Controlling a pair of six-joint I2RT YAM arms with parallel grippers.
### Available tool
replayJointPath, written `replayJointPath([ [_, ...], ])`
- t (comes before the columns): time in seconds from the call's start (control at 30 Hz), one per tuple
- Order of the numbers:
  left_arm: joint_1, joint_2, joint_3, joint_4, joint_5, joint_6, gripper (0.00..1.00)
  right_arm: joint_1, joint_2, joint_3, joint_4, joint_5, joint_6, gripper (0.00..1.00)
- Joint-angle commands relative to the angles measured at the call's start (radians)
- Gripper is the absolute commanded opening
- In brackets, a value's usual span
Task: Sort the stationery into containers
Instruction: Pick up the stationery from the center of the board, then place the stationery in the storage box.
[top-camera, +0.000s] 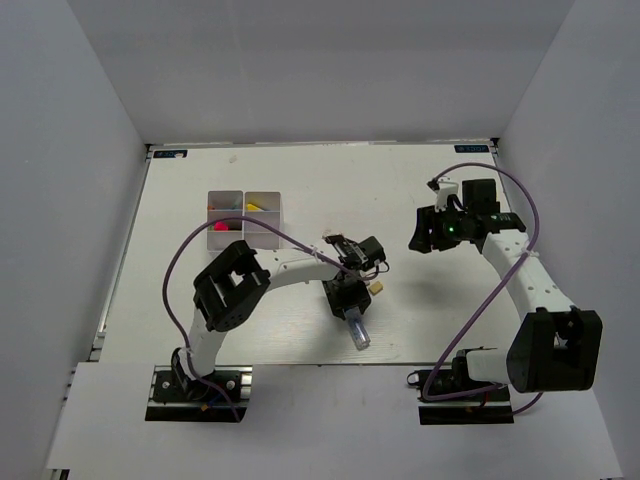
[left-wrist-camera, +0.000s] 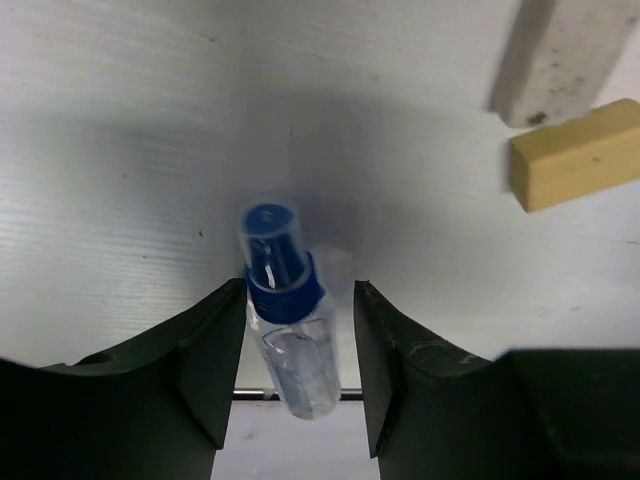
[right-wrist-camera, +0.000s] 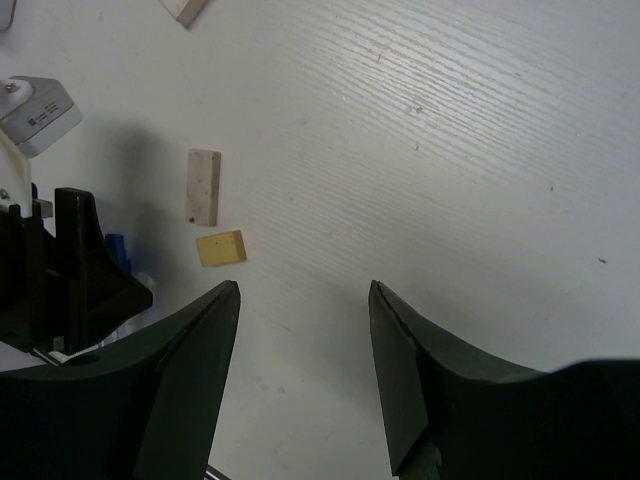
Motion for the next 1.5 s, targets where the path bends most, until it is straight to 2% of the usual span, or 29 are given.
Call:
replayJointPath([
  [0.0, -0.005, 0.014, 0.031, -0.032, 0.034, -0.015, 0.57, -0.01, -0.035, -0.011, 0.02, -0.02, -0.002, 0.61],
  [0.03, -0.005, 0.014, 0.031, -0.032, 0.034, -0.015, 0.5, -0.012, -0.035, -0.013, 0.02, -0.022, -0.002, 0.61],
  [0.23, -0.014, 0.004, 0.061, -0.041, 0.013, 0.025, 0.26, -0.015, -0.049, -0.034, 0.022, -0.023, -0.006, 0.62],
  [0.27, -0.014, 0.004, 0.061, -0.041, -0.004, 0.039, 0.15, -0.015, -0.05, -0.034, 0.02, -0.022, -0.009, 0.62],
  [0.33, -0.014, -0.031, 0.089, -0.041, -0.038, 0.059, 0.05, -0.015, -0.055, -0.041, 0.02, -0.022, -0.012, 0.62],
  [0.37, -0.003, -0.046, 0.1, -0.041, -0.059, 0.085, 0.0, -0.015, -0.055, -0.042, 0.02, -0.023, -0.019, 0.59],
  [0.4, 0.012, -0.064, 0.109, -0.041, -0.106, 0.102, 0.0, -0.012, -0.059, -0.045, 0.017, -0.03, -0.021, 0.55],
  [0.43, 0.012, -0.109, 0.124, -0.051, -0.136, 0.12, 0.0, -0.017, -0.062, -0.051, 0.017, -0.036, -0.032, 0.36],
  [0.5, 0.026, -0.15, 0.15, -0.061, -0.254, 0.181, 0.0, -0.015, -0.067, -0.062, 0.017, -0.056, -0.051, 0.05],
  [0.53, 0.05, -0.169, 0.181, -0.077, -0.292, 0.203, 0.0, -0.014, -0.068, -0.071, 0.016, -0.068, -0.053, 0.0],
  [0.67, 0.127, -0.206, 0.27, -0.193, -0.502, 0.223, 0.0, -0.012, -0.068, -0.09, 0.02, -0.095, -0.061, 0.0],
  [0.93, 0.295, -0.143, 0.494, -0.498, -0.783, 0.022, 0.0, -0.012, -0.053, -0.096, 0.025, -0.102, -0.065, 0.0],
  [1.17, 0.375, -0.134, 0.549, -0.499, -0.955, 0.031, 0.0, -0.015, -0.053, -0.108, 0.026, -0.1, -0.079, 0.0],
  [1.4, 0.418, -0.101, 0.52, -0.499, -1.128, 0.05, 0.0, -0.017, -0.018, -0.102, 0.032, -0.105, -0.079, 0.0],
  [1.47, 0.429, -0.092, 0.52, -0.499, -1.139, 0.05, 0.0, -0.012, -0.009, -0.09, 0.032, -0.105, -0.078, 0.0],
])
